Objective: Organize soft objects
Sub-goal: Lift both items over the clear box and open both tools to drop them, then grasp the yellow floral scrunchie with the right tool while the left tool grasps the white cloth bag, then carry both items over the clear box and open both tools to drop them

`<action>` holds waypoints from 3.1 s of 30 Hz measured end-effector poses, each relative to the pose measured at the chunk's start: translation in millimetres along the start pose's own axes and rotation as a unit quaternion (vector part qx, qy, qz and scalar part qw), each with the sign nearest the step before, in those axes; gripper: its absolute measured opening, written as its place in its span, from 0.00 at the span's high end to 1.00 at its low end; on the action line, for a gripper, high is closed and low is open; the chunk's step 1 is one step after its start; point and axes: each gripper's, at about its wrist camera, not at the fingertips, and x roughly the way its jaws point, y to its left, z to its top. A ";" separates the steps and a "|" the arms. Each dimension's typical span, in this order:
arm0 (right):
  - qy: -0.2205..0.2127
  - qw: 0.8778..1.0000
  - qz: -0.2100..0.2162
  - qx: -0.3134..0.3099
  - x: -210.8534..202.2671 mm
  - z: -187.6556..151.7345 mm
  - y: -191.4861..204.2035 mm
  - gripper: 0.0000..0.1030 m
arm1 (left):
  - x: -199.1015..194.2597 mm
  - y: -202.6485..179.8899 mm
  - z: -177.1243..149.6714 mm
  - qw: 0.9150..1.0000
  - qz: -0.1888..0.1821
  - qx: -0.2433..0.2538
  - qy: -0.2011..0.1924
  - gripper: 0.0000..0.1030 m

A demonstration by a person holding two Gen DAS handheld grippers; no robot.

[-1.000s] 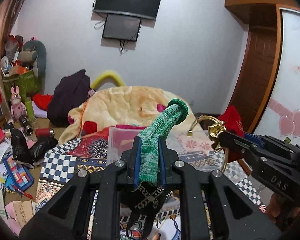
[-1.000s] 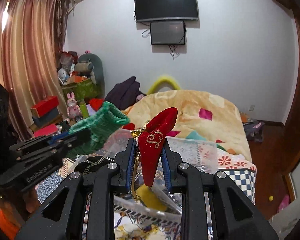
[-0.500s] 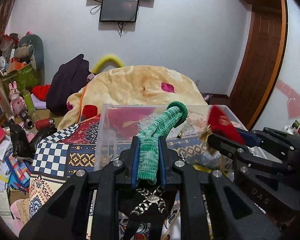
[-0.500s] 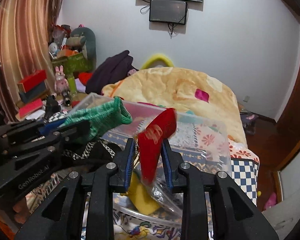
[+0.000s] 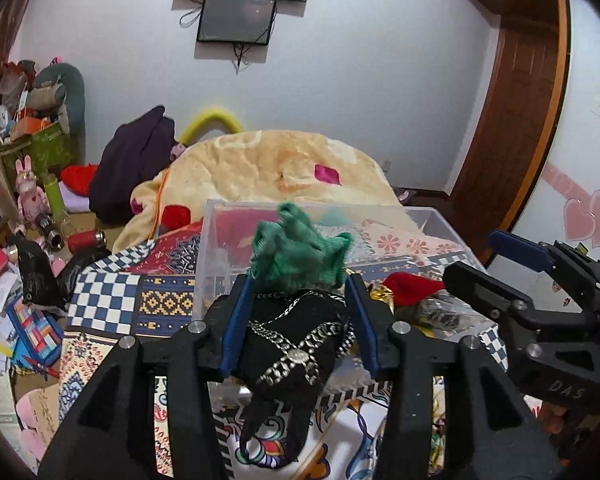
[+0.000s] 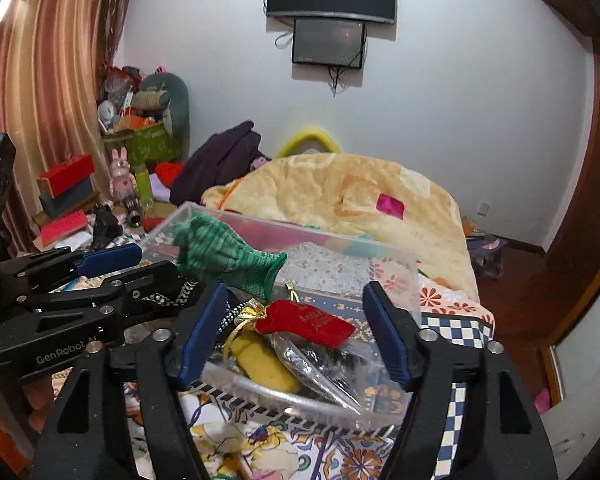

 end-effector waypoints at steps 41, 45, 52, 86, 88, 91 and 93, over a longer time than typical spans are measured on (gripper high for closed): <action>0.112 0.991 0.071 -0.008 3.0 -112.2 19.2 0.73 | -45.2 -29.0 -118.3 0.994 -0.057 0.045 0.080 0.20; 0.101 0.993 0.060 -0.003 -5.7 -115.3 16.5 0.79 | -44.3 -37.1 -126.4 0.992 -0.070 0.053 0.091 0.20; 0.072 0.996 0.050 0.023 -32.0 -115.1 0.7 0.80 | -38.6 -44.7 -140.9 0.990 -0.079 0.054 0.106 0.22; -0.051 0.998 0.027 0.026 -80.8 -49.7 -13.9 0.80 | -97.5 -62.7 -36.9 0.992 -0.040 0.099 -0.071 0.79; -0.060 0.997 0.029 0.026 -77.5 -42.3 -13.8 0.80 | -96.9 -62.3 -25.1 0.991 -0.038 0.098 -0.084 0.79; -0.066 0.997 0.030 0.022 -69.4 -33.2 -11.2 0.80 | -91.4 -64.1 -14.1 0.990 -0.031 0.099 -0.097 0.79; -0.069 0.997 0.029 0.019 -63.8 -27.5 -8.4 0.80 | -85.0 -64.9 -7.8 0.989 -0.023 0.102 -0.100 0.79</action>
